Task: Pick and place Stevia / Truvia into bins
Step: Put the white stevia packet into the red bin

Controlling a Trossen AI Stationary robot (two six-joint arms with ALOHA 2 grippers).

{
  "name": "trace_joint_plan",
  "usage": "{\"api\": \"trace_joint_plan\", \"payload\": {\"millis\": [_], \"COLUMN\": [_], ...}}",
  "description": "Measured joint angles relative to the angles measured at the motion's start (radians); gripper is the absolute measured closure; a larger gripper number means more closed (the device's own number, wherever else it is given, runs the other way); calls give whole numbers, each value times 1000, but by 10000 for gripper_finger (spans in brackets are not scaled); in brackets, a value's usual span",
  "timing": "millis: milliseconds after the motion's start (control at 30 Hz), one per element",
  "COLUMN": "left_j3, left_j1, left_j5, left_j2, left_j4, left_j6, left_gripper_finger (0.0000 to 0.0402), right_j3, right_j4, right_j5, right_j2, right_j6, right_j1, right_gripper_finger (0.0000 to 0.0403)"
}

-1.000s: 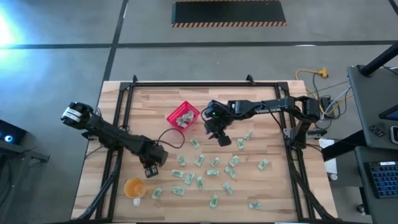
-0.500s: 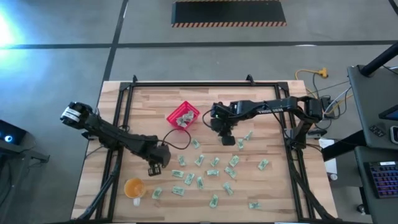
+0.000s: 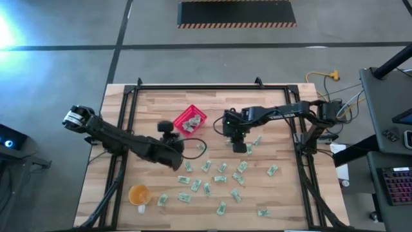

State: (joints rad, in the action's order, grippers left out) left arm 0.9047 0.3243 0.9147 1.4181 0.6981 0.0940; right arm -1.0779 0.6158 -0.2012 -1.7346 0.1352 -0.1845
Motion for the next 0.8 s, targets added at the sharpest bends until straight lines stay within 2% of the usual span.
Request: {"api": "trace_joint_plan", "payload": {"millis": [67,333,633,800], "left_j3": [0,-40,-44,-44], "left_j1": [-29,-228,-442,-477], "left_j5": [36,30,-266,-368], "left_j2": [0,0,-9,-9], "left_j4": [-18,-116,-268,-303], "left_j6": [-53,-239,-425,-449], "left_gripper_finger": [401,402,401,391], "right_j3": [8,60,73,78], "right_j4": [-11,-155,-159,-161], "right_j5": [1,-5,-8,-8], "right_j2": [9,14,14,14], "right_j6": [-26,-60,-80,-76], "right_j1": [2,11,10,10], "right_gripper_finger": [335,329,326,330]}}
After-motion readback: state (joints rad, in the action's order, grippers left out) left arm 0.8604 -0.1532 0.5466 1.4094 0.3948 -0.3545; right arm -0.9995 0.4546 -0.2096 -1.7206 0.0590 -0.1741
